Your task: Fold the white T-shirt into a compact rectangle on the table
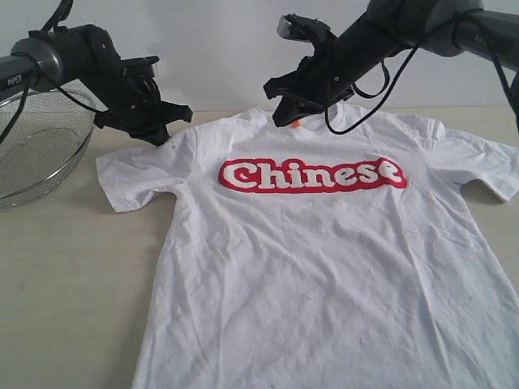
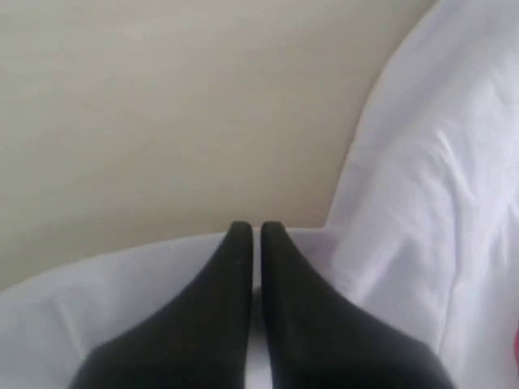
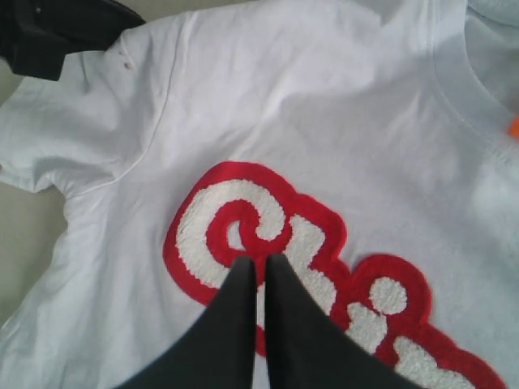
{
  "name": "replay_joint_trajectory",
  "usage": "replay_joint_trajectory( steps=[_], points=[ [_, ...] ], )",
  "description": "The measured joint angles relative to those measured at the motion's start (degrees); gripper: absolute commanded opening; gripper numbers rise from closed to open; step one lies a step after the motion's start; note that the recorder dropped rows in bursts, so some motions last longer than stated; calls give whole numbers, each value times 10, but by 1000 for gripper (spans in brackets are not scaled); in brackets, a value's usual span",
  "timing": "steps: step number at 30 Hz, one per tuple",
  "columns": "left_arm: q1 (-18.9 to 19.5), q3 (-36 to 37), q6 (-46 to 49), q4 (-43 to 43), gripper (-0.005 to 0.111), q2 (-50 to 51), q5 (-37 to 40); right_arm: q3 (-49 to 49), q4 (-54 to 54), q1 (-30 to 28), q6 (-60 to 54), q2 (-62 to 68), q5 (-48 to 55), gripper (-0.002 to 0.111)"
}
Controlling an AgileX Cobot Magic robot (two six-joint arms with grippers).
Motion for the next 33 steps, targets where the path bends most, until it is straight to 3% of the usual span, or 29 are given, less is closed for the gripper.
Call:
replay_joint_trajectory(
  steps=[21,33],
  points=[
    [-3,0,-1,63,4,12,31,0,0,0,0,0,1,0],
    [-4,0,-83,151,4,12,16,0,0,0,0,0,1,0]
  ],
)
